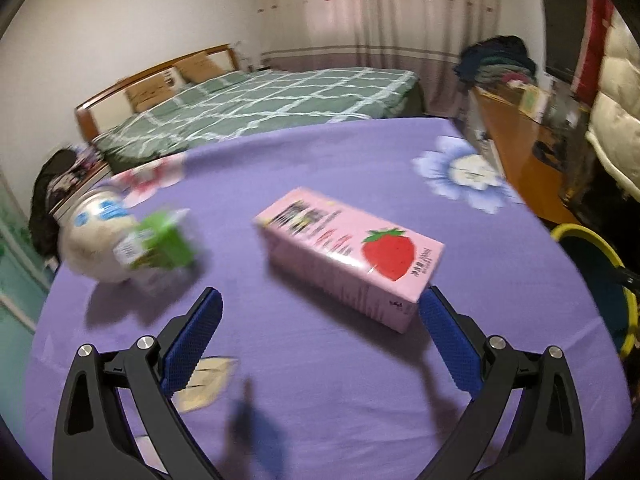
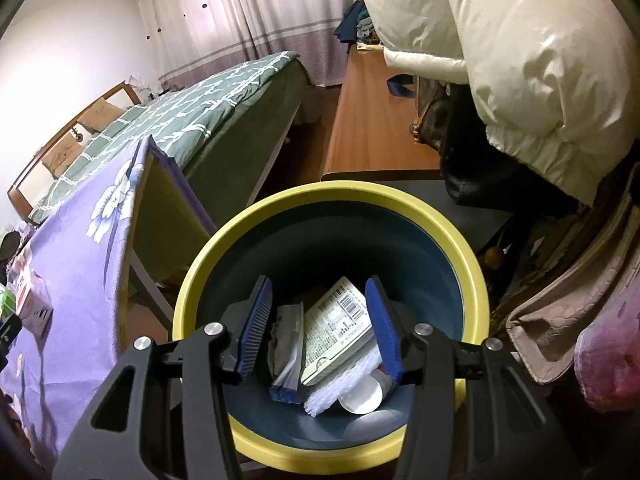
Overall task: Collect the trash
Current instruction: 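Reach the left gripper to the pink strawberry milk carton and grasp it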
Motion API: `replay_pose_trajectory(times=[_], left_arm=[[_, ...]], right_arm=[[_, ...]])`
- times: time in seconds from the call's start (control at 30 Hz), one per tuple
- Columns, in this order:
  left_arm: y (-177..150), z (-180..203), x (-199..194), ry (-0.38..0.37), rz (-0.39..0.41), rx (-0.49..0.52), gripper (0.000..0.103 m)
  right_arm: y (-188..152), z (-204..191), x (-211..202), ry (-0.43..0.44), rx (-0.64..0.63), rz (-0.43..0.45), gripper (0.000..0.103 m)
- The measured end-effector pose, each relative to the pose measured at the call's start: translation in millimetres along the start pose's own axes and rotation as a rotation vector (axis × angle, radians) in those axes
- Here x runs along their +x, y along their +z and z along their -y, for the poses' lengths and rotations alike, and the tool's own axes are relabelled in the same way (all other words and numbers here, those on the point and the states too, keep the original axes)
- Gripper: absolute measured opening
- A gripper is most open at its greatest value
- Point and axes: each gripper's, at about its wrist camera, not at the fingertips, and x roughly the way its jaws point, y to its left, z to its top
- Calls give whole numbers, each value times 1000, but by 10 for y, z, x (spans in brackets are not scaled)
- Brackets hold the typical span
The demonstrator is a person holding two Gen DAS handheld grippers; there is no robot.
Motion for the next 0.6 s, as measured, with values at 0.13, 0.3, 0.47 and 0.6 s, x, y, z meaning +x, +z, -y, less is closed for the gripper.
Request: replay_pose_trajectory(times=[0.13, 0.3, 0.47, 0.6], left_arm=[[-60, -490, 23, 84, -14, -72, 97], [-73, -856, 14, 28, -17, -192, 97], [25, -550, 9, -88, 1, -114, 97], [141, -363, 238, -57, -33, -82, 97]], right_arm=[[12, -39, -19, 6, -4, 8, 47], [28, -158, -57, 14, -21, 15, 47], [43, -246, -93, 14, -35, 18, 47], [36, -283, -123, 13, -43, 21, 47]])
